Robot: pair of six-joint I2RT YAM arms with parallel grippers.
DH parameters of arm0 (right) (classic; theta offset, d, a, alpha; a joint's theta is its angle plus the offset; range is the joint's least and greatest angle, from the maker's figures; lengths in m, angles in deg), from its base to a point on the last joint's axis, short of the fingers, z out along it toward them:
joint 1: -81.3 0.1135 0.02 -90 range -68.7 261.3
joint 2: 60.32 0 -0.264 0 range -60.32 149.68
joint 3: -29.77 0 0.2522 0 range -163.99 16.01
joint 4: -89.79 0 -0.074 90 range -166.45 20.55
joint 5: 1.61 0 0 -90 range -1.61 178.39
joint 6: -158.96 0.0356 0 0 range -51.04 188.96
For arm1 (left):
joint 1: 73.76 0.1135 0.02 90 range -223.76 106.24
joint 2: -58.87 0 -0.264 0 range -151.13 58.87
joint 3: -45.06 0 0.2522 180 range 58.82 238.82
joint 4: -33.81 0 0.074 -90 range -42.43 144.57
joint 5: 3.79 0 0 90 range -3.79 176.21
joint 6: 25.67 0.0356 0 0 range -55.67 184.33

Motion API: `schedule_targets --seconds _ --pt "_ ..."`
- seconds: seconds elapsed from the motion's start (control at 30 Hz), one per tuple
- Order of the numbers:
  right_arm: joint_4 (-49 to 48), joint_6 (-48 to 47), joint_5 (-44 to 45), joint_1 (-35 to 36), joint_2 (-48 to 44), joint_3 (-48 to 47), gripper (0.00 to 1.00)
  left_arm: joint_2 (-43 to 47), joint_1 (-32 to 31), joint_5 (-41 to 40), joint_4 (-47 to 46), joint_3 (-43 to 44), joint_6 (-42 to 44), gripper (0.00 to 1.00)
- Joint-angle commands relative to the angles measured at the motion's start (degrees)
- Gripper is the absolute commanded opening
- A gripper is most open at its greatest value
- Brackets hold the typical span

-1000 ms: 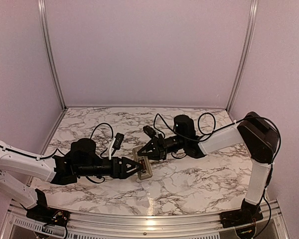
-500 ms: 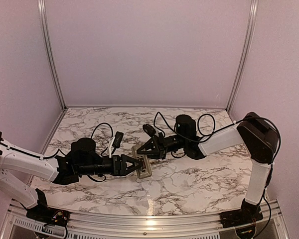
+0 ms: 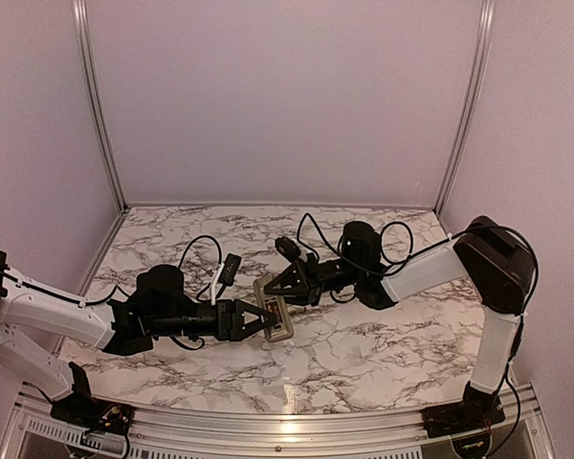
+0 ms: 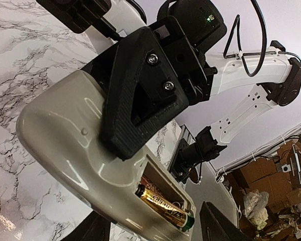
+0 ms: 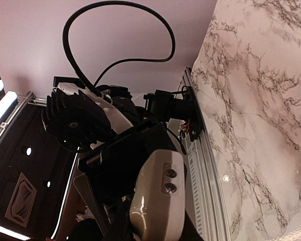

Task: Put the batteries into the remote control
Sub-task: Load the battery into the battery compartment.

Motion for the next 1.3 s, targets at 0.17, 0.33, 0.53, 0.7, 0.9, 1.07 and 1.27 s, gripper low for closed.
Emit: schedule_targets --seconds 0.17,0.33,0.53,0.7,0.9,1.07,1.27 --pt "-10.4 6.9 -0.7 1.1 1.7 0.7 0.00 -1.0 0.3 1.8 -1.6 -0.2 2.1 0.64" --pt "-10.9 7.3 -0.7 1.7 2.2 0.7 0.00 -1.1 0.3 1.9 -0.6 0.5 2.7 0.62" --pt "-11.3 7.4 -0.8 1.7 2.0 0.6 0.00 -1.4 0.4 1.6 -0.4 0.6 2.3 0.46" --pt "-11.3 7.2 -0.9 1.8 1.7 0.5 0.00 -2.0 0.9 2.3 -1.4 0.4 1.1 0.38" --pt "-8.8 4.4 -0.7 1.8 0.6 0.4 0.00 -2.3 2.0 2.7 -3.1 -0.6 -1.4 0.41" --pt "4.0 -5.4 1.1 1.6 -1.2 -0.8 0.00 -0.2 2.0 -0.8 0.6 0.3 -0.9 0.61" --pt "21.3 -18.8 5.2 1.1 -3.5 -3.6 0.00 2.2 2.0 -3.5 8.9 3.4 3.1 0.60"
